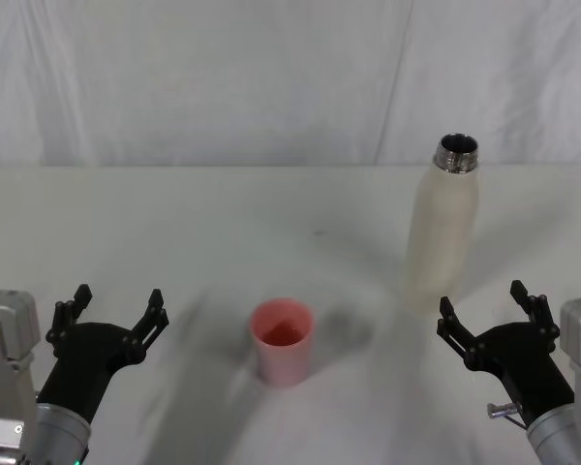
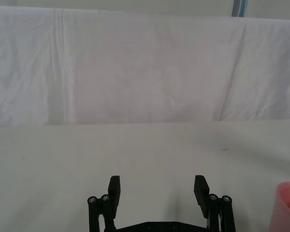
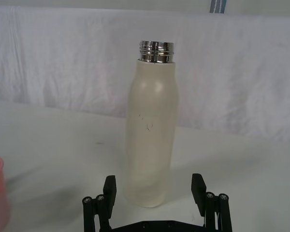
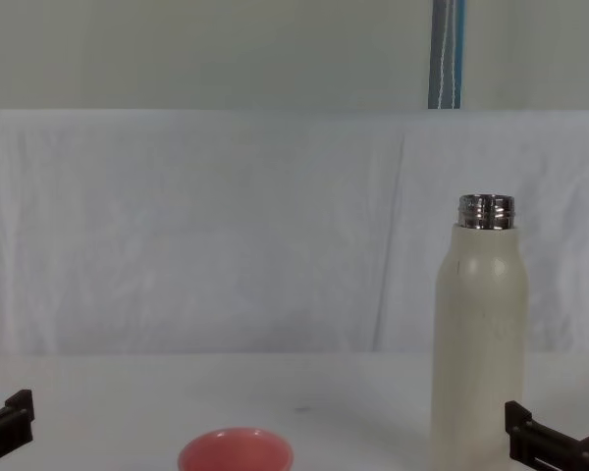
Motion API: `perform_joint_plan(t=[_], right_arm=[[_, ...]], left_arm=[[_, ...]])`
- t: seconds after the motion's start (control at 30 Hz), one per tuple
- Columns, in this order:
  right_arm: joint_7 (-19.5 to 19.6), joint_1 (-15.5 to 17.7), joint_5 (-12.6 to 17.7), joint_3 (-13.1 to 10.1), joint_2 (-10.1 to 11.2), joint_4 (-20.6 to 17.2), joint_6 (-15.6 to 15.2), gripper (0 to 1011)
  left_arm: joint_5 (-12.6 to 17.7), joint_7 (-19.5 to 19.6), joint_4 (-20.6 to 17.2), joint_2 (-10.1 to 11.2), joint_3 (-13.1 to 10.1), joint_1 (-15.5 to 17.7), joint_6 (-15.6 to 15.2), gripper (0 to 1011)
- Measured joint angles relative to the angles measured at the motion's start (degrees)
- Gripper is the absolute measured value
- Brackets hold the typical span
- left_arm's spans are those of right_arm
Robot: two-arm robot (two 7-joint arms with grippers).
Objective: Grasp the thermos with one hand and pour water into the cup lid.
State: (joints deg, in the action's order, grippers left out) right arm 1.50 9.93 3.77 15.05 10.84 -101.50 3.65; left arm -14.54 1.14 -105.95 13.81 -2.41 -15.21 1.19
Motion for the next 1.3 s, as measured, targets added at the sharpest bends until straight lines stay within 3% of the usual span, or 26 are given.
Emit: perform_joint_plan(t=[1.3], right_arm=[[0.0,0.0,0.0,0.0,0.0,0.0,0.0,1002]], left_arm=[[0.0,0.0,0.0,0.0,0.0,0.0,0.0,1001]])
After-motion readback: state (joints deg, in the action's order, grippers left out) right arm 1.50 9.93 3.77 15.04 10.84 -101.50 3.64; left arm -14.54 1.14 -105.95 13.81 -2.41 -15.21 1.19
